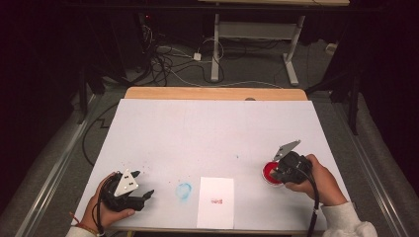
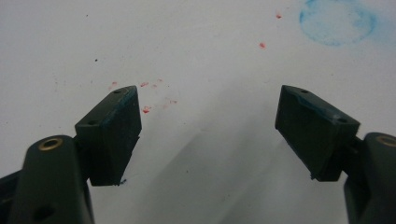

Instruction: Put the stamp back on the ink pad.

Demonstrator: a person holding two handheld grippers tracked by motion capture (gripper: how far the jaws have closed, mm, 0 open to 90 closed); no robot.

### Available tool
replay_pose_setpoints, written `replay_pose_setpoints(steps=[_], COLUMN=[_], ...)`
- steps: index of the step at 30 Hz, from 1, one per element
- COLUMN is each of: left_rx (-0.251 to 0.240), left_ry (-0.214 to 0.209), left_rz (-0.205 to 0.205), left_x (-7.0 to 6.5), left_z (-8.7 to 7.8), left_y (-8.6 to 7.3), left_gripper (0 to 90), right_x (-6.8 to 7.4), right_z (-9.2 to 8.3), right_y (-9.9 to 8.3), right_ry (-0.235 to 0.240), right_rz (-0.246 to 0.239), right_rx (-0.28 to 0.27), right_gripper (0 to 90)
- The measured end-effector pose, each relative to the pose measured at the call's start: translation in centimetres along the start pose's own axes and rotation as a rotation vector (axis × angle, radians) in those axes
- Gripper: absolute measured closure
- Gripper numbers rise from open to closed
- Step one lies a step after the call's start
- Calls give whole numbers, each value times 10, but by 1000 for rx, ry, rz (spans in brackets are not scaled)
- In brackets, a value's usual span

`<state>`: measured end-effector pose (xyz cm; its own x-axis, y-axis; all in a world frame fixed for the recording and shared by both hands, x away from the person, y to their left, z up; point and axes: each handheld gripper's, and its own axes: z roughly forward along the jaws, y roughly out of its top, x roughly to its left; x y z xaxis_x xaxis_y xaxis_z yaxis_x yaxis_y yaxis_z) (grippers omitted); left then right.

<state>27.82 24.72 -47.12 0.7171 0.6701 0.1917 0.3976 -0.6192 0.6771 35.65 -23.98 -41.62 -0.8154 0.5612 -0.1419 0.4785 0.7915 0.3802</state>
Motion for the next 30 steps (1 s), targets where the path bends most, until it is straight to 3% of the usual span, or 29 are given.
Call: replay_pose_setpoints(steps=[9,21,26,30], left_rx=[-4,-11,-11,-12], left_ry=[0,8,9,9], left_rz=[4,-1,-2,-2], left_x=[0,1,1,1], left_z=[0,-1,0,-1], left_y=[1,1,2,2], left_gripper=[218,217,218,218], right_x=[2,1,0,2], right_z=[3,3,-6,-18], right_y=[1,-2,-2,0], right_ry=[-13,-9,-13,-2], right_rz=[-16,16,30,15], right_rx=[14,-1,-71,-150], right_gripper=[770,766,679,669])
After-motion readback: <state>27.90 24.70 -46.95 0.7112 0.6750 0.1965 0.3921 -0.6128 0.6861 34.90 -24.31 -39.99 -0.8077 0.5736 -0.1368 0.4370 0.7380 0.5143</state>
